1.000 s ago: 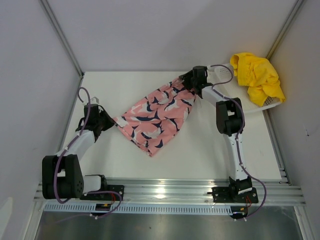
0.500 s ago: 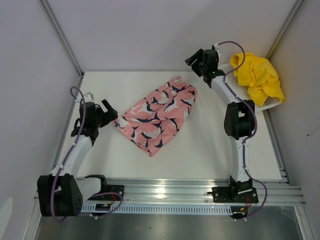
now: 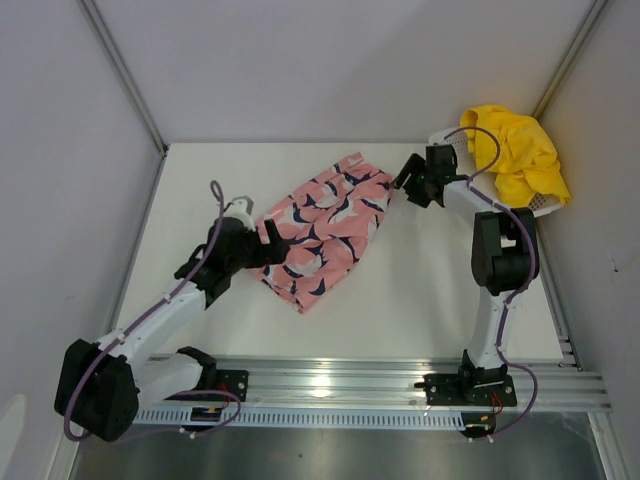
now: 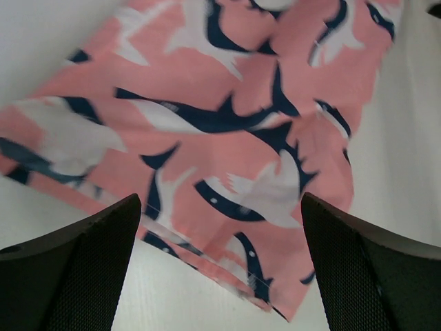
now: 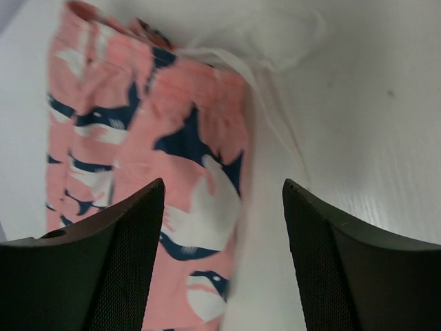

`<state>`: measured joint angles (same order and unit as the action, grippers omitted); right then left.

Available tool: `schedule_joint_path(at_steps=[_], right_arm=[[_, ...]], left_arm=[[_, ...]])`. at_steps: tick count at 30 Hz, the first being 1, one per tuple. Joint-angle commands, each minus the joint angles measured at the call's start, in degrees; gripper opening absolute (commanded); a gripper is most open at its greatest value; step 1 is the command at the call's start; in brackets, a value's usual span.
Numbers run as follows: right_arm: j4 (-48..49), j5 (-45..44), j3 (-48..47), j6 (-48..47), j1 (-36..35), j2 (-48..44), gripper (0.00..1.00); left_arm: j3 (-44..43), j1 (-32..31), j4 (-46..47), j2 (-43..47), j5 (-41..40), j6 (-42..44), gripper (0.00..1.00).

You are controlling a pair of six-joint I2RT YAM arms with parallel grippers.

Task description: Fold and stack the shorts

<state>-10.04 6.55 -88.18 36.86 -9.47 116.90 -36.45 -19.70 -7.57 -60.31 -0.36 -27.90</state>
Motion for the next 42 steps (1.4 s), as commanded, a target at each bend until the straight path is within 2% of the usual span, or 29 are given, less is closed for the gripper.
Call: schedule_joint_path(at_steps=[1, 5, 7, 9, 10, 15, 19, 25, 28, 31, 32, 34, 35, 36, 40, 42], right_arm=[[4.59, 5.66, 2.4, -1.35, 0.86, -2.56, 0.71], [5.03, 7.69, 1.44, -1.35, 0.69, 0.25, 0.72], [6.78, 9.36, 1.26, -0.74, 0.77, 1.92, 0.74], [9.42, 11.63, 1.0, 0.31, 0.86, 3.15, 0.83], [11.43, 12.43, 0.82, 0.66, 0.86, 4.46, 0.83], [10.83, 10.51, -0.77, 1.2, 0.16, 6.85, 0.83], [10.39, 4.54, -1.11, 0.4, -0.98, 7.55, 0.82], [13.38, 6.9, -3.13, 1.99, -0.98, 12.03, 0.77], [16.01, 8.74, -3.58, 3.12, -0.9, 13.79, 0.73], [17.95, 10.24, -3.58, 4.44, -1.07, 14.67, 0.62], [18.13, 10.33, -3.58, 4.53, -1.25, 14.76, 0.54], [18.13, 9.89, -3.84, 4.62, -1.6, 14.76, 0.46], [17.96, 9.63, -4.1, 4.54, -1.69, 14.67, 0.36], [17.78, 9.1, -4.19, 4.45, -1.77, 14.67, 0.32], [16.81, 8.92, -5.25, 4.36, -2.21, 14.76, 0.26], [16.03, 8.75, -5.94, 4.27, -2.13, 14.93, 0.2]], left_arm=[[-0.81, -7.7, 2.92, -1.73, -1.92, 3.54, 0.99], [-3.09, -16.48, 0.55, -4.72, -6.48, 8.12, 0.99], [-3.45, -18.43, 0.1, -5.42, -8.34, 9.7, 0.99], [-3.81, -20.28, -0.16, -6.3, -9.57, 10.58, 0.99], [-4.07, -20.81, -0.16, -6.65, -9.83, 11.11, 0.99], [-6.08, -25.55, -2.44, -9.11, -14.04, 13.4, 0.99], [-7.32, -28.37, -3.59, -11.14, -17.83, 15.41, 0.99], [-7.85, -31.62, -3.59, -12.11, -18.71, 18.05, 0.99], [-8.11, -33.99, -3.85, -12.81, -18.89, 19.72, 0.99], [-8.29, -36.53, -3.77, -14.21, -19.42, 21.47, 0.99], [-8.2, -37.15, -3.59, -14.57, -19.59, 21.83, 0.99], [-8.38, -38.73, -3.41, -15.97, -19.68, 23.23, 0.99], [-8.55, -39.27, -3.59, -16.5, -20.03, 23.5, 0.99], [-9.08, -39.62, -3.94, -17.81, -20.38, 23.77, 0.99], [-10.05, -40.85, -5.34, -21.42, -21.34, 24.3, 0.99], [-10.49, -41.11, -6.13, -23.17, -21.96, 23.95, 0.99]])
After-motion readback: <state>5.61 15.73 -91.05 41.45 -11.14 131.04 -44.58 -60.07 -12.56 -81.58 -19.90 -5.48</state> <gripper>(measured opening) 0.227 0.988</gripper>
